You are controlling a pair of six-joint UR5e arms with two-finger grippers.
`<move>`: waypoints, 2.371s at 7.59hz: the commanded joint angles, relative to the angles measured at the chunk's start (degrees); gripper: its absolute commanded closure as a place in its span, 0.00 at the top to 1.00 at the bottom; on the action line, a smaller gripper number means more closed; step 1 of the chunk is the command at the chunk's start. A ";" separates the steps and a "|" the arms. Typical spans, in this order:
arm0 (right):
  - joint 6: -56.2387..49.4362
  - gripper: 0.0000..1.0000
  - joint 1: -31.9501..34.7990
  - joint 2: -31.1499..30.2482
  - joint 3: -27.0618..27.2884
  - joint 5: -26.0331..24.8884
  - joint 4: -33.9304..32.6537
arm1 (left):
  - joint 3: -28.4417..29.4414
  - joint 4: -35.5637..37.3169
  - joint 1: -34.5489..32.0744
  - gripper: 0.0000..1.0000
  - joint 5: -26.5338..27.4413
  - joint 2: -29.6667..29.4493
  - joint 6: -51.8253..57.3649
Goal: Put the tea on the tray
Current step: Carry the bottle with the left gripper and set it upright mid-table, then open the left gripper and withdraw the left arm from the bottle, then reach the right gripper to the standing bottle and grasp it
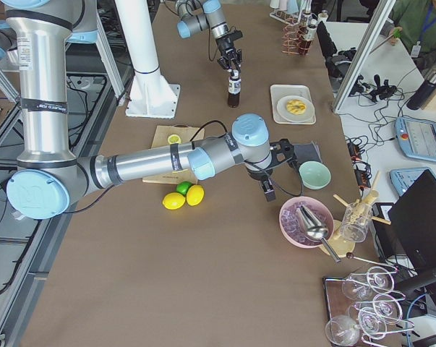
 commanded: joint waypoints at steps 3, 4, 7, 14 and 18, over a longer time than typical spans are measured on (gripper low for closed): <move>0.36 1.00 -0.09 0.27 0.35 1.59 -0.09 | -1.47 -0.39 -11.10 0.98 -17.40 1.85 -16.33; 0.44 1.00 -0.27 1.05 0.27 2.03 -0.52 | -2.08 -0.30 -16.20 0.98 -22.78 5.35 -16.73; 6.41 1.00 -2.89 2.63 0.53 2.65 0.00 | -0.17 0.40 -35.53 0.98 -43.79 18.96 -9.24; 10.55 1.00 -19.99 14.66 5.98 2.21 5.32 | 3.97 24.84 -61.06 0.98 -43.84 41.57 43.54; 24.50 1.00 -41.43 26.61 5.45 -18.98 14.06 | 5.73 24.31 -61.17 0.98 -44.55 42.56 43.12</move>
